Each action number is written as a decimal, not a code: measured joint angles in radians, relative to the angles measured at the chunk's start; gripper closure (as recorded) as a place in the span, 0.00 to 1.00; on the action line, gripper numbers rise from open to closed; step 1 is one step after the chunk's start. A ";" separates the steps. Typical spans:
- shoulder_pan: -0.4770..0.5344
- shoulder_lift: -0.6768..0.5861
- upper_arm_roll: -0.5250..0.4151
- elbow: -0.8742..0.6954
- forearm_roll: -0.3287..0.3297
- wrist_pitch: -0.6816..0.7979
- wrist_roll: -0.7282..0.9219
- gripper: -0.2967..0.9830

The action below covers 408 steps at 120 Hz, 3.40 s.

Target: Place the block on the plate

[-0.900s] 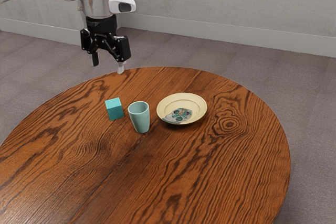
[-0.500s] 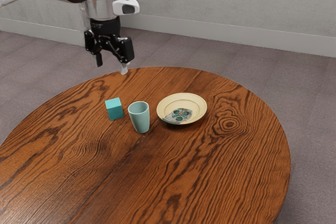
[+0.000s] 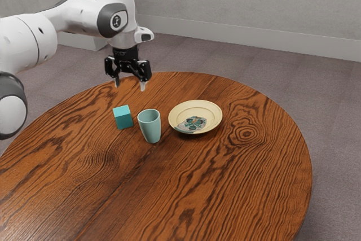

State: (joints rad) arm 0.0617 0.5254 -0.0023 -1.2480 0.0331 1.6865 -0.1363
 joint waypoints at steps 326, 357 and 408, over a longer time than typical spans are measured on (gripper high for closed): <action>0.124 0.461 0.104 0.238 -0.220 0.227 -0.466 0.30; 0.124 0.461 0.106 0.238 -0.225 0.228 -0.469 0.38; 0.115 0.453 0.111 0.239 -0.225 0.225 -0.473 0.40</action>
State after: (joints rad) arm 0.1763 0.9788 0.1092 -1.0087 -0.1920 1.9118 -0.6093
